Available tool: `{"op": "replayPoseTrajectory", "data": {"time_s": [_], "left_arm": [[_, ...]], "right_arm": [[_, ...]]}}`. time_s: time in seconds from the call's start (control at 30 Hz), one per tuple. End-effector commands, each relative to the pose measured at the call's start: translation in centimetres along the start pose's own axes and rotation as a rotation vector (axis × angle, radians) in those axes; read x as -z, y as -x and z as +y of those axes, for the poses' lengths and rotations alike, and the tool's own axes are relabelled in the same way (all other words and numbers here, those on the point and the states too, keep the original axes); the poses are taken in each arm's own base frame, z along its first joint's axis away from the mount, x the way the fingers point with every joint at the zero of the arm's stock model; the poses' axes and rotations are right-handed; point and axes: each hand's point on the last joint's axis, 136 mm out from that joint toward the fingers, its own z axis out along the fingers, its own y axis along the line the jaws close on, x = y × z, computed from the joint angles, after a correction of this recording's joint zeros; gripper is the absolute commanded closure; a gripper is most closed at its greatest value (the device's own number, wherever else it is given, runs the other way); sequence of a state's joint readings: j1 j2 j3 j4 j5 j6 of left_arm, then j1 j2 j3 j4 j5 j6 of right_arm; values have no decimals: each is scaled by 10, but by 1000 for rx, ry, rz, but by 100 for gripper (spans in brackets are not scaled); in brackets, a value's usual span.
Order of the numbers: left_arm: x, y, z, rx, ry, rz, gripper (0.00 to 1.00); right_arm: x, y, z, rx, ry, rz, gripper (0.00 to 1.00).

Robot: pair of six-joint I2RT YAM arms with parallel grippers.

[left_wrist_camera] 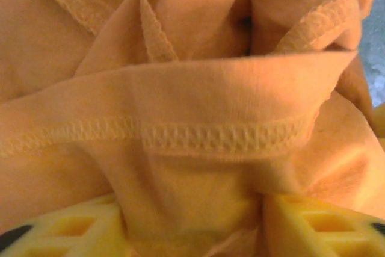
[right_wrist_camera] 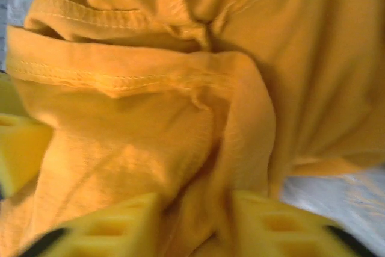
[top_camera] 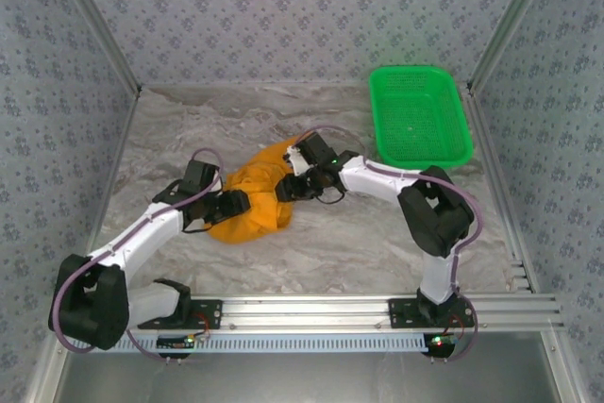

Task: Fold the inside-out t-shirt

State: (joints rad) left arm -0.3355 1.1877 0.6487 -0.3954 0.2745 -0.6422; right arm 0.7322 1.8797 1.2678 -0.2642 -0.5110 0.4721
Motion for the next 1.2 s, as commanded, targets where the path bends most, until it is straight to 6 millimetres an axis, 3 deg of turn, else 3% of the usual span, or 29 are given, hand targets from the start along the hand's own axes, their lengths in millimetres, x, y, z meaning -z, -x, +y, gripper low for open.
{"op": "replayPoseTrajectory", "data": {"time_s": [0.0, 0.03, 0.1, 0.13, 0.17, 0.2, 0.23, 0.3, 0.4, 0.53, 0.63, 0.73, 0.8, 0.97, 1.17], "left_arm": [[-3, 9, -7, -10, -40, -29, 61], [-3, 10, -11, -16, -59, -25, 67], [-2, 15, -21, -29, -98, -30, 77], [-1, 17, -24, -31, -105, -36, 79], [0, 21, -25, -34, -105, -50, 82], [1, 24, -24, -36, -94, -60, 86], [3, 26, -23, -38, -80, -68, 88], [5, 26, -18, -42, -48, -67, 88], [1, 22, -13, -39, -43, -60, 88], [-1, 14, -11, -27, -48, -36, 88], [-2, 10, -7, -20, -47, -42, 87], [-1, 7, -3, -28, -36, -39, 87], [0, 7, -2, -27, -30, -43, 87], [-1, 10, -4, -30, -35, -44, 87], [-8, 10, -7, -31, -46, -22, 86]], "right_arm": [[7, 17, 27, 24, 86, -34, 94], [14, 23, 28, 31, 82, -53, 99], [41, 39, 38, 69, 72, -130, 100], [54, 46, 35, 87, 32, -165, 94], [71, 53, 21, 105, -65, -197, 64], [92, 62, 1, 114, -204, -231, 45], [110, 68, -21, 113, -331, -254, 40], [152, 78, -70, 82, -574, -280, 36], [196, 94, -132, 39, -773, -303, 34], [219, 105, -198, -56, -888, -286, 33], [209, 103, -232, -104, -907, -214, 33], [197, 99, -253, -140, -913, -166, 36], [196, 93, -270, -181, -954, -132, 46], [232, 79, -298, -324, -1051, -185, 68], [260, 78, -315, -345, -1003, -231, 75]]}}
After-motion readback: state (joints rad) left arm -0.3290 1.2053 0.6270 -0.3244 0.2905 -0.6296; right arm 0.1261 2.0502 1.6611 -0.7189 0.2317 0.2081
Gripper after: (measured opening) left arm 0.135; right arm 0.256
